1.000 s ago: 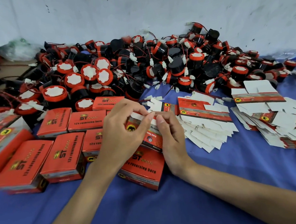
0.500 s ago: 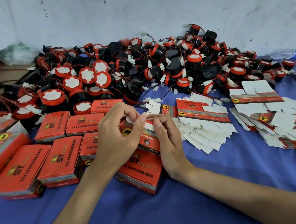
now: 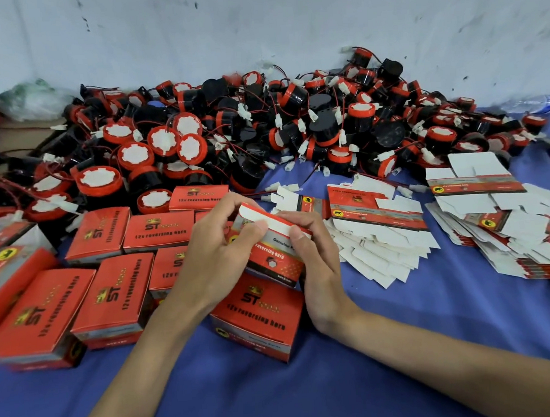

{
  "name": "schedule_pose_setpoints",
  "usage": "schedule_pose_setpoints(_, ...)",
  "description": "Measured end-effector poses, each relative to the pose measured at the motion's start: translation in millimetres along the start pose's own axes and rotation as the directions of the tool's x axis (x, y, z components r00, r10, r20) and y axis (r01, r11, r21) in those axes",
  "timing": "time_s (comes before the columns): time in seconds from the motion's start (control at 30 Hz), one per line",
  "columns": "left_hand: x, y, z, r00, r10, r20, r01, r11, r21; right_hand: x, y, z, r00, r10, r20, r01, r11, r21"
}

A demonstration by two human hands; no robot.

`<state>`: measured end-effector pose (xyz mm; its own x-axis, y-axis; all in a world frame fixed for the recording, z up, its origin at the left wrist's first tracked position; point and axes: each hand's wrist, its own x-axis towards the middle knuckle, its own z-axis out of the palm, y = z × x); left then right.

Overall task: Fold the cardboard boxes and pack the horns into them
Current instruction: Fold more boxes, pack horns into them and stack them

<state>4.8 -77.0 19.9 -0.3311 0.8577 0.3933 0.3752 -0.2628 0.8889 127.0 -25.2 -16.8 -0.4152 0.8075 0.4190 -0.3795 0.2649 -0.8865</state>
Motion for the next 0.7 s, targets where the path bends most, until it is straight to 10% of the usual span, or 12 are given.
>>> schedule_pose_setpoints(0.7,4.2,1.1,-5.3,0.999,0.003,-0.036,-0.008,0.992,-0.123,4.5,-6.4,2.2,0.997,0.073,-0.024,-0.072,0.997,0.015)
